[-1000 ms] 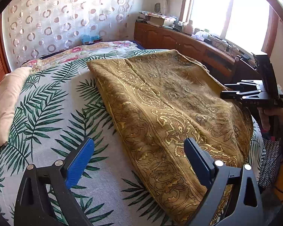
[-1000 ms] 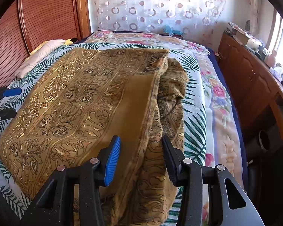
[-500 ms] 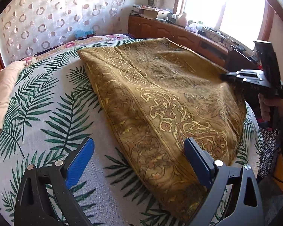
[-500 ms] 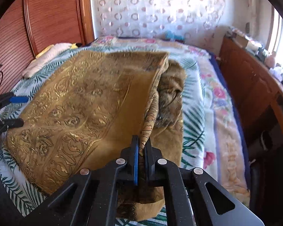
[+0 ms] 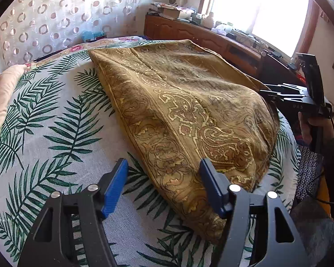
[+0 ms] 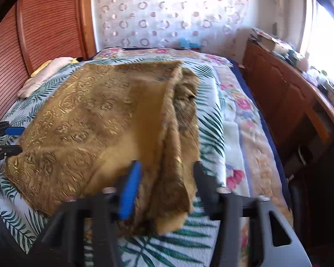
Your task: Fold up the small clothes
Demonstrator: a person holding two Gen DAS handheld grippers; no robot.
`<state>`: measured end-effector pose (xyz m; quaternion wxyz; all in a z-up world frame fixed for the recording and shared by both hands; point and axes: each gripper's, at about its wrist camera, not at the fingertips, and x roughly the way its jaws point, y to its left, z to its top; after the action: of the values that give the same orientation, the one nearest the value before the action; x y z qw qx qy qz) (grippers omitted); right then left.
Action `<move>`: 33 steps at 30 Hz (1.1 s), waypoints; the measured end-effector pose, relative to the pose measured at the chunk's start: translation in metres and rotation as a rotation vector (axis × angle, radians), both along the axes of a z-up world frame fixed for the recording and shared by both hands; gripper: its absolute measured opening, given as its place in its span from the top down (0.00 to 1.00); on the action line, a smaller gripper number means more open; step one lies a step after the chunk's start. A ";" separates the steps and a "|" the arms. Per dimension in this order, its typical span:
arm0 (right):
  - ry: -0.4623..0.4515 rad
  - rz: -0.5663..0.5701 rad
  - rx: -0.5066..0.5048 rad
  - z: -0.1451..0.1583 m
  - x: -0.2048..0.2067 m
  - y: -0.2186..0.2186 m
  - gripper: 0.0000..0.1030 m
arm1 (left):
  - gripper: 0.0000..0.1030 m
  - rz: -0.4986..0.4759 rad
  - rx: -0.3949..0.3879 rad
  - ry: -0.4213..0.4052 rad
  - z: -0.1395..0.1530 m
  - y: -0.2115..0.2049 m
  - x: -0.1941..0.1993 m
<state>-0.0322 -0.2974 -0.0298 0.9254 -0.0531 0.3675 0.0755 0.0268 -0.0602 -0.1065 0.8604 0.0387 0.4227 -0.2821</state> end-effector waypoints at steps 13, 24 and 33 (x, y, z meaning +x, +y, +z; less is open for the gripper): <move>0.058 -0.026 0.130 -0.006 -0.026 -0.009 0.39 | 0.50 -0.034 -0.003 0.010 0.002 0.002 -0.005; 0.056 0.057 0.247 -0.001 -0.031 -0.006 0.39 | 0.50 -0.040 0.008 0.006 0.002 0.000 -0.006; 0.068 0.047 0.164 -0.010 -0.024 0.014 0.45 | 0.51 -0.053 0.016 0.002 0.001 -0.001 -0.008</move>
<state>-0.0565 -0.2832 -0.0399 0.9117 0.0170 0.3898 0.1286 0.0188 -0.0609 -0.1051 0.8519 0.0564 0.4244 -0.3017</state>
